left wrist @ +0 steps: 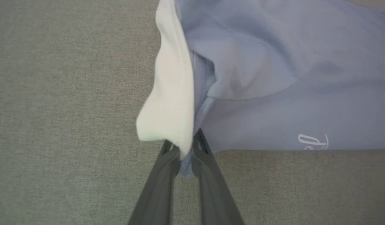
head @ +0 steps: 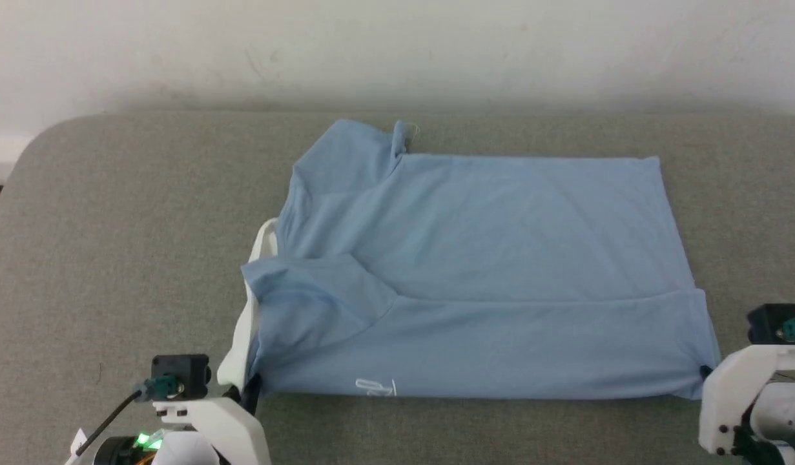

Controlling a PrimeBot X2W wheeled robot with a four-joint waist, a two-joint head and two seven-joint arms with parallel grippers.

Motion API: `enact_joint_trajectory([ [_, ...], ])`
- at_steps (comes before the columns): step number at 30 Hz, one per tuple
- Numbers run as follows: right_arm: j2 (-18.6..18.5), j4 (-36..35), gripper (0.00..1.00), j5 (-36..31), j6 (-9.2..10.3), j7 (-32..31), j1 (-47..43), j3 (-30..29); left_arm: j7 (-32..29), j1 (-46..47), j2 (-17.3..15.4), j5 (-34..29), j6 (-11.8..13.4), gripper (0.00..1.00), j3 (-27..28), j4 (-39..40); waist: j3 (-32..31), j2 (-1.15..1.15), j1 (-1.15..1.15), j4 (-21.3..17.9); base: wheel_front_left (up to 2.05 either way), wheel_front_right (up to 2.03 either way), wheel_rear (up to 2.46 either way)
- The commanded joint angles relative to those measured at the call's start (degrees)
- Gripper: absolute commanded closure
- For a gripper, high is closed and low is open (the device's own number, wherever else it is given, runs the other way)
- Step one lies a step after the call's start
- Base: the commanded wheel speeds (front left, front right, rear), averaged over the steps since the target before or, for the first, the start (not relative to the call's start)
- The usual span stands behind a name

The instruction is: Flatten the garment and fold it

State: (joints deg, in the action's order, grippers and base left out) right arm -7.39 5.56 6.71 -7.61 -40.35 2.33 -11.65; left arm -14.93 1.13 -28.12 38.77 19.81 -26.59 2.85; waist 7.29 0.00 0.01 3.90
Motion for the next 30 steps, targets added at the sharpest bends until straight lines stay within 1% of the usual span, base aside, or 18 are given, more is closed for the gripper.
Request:
enact_joint_trajectory([
  [1,-0.7,-1.8,1.00,1.0,0.12,-0.9,-1.4,-0.8,-0.5,-1.4,-1.1,0.0,0.8,1.00,0.3,0.7,-3.0,0.00,-0.01,-0.7,0.00,0.00,0.00],
  [4,-1.4,-6.0,1.00,3.0,0.12,-3.3,-3.8,-1.3,-1.6,-3.3,-2.4,0.1,1.5,1.00,0.4,2.7,-4.8,0.00,-0.01,-0.8,0.00,0.00,0.00],
  [8,-2.1,-11.6,1.00,3.4,0.12,-7.0,-8.1,-3.2,-4.1,-6.8,-4.4,0.8,2.7,1.00,0.2,5.6,-6.4,0.00,-0.01,-0.9,0.00,0.00,0.00],
  [10,-1.5,-14.0,1.00,3.6,0.12,-8.5,-10.0,-4.4,-5.5,-8.4,-5.3,1.1,3.1,1.00,-0.1,6.9,-6.6,0.00,-0.01,-0.9,0.00,0.00,0.00],
  [13,0.1,-16.5,1.00,4.1,0.12,-10.6,-12.9,-5.6,-6.9,-10.5,-5.9,2.1,3.0,1.00,-0.8,7.9,-6.6,0.00,-0.01,-0.9,0.00,0.00,0.00],
  [16,0.4,-16.2,1.00,4.1,0.12,-11.2,-14.9,-5.4,-7.1,-11.6,-5.9,2.4,2.3,1.00,-1.7,7.1,-6.2,0.00,-0.01,-0.9,0.00,0.00,0.00],
  [19,0.3,-13.6,1.00,4.2,0.12,-10.3,-15.5,-4.6,-6.0,-11.5,-4.4,3.1,0.9,1.00,-2.5,5.1,-5.8,0.00,-0.01,-0.7,0.00,0.00,0.00],
  [21,0.4,-11.4,1.00,4.5,0.12,-9.2,-15.3,-4.0,-5.3,-11.2,-3.4,3.5,-0.5,1.00,-3.2,3.0,-5.6,0.00,-0.01,-0.7,0.00,0.00,0.00],
  [22,0.6,-10.1,1.00,4.7,0.12,-8.6,-15.1,-3.9,-4.9,-11.0,-3.0,3.8,-1.2,0.78,-3.5,1.8,-5.5,0.00,-0.01,-0.7,0.00,0.00,0.00],
  [23,0.6,-8.7,1.00,4.7,0.12,-8.0,-14.8,-3.8,-4.4,-10.7,-2.5,3.9,-1.8,0.53,-3.7,0.5,-5.4,0.00,-0.01,-0.7,0.00,0.00,0.00],
  [24,0.3,-7.5,0.71,4.4,0.12,-7.3,-14.4,-3.6,-3.7,-10.4,-2.2,3.7,-2.2,0.00,-3.8,-0.9,-5.4,0.00,-0.01,-0.7,0.00,0.00,0.00],
  [25,0.0,-6.5,0.00,4.1,0.12,-6.3,-13.8,-3.5,-2.8,-10.0,-1.8,3.5,-2.6,0.00,-3.9,-2.3,-5.4,0.00,-0.01,-0.7,0.00,0.00,0.00],
  [27,-0.2,-4.9,0.00,3.8,0.12,-4.1,-12.5,-3.3,-1.2,-9.2,-1.1,3.1,-3.4,0.00,-4.0,-4.4,-5.5,0.00,-0.01,-0.6,0.00,0.00,0.00],
  [30,-0.7,-4.3,0.00,5.0,0.12,-0.3,-10.6,-2.1,2.8,-7.9,-0.4,2.5,-4.1,0.00,-2.8,-5.9,-5.8,0.00,-0.01,-0.6,0.00,0.00,0.00],
])
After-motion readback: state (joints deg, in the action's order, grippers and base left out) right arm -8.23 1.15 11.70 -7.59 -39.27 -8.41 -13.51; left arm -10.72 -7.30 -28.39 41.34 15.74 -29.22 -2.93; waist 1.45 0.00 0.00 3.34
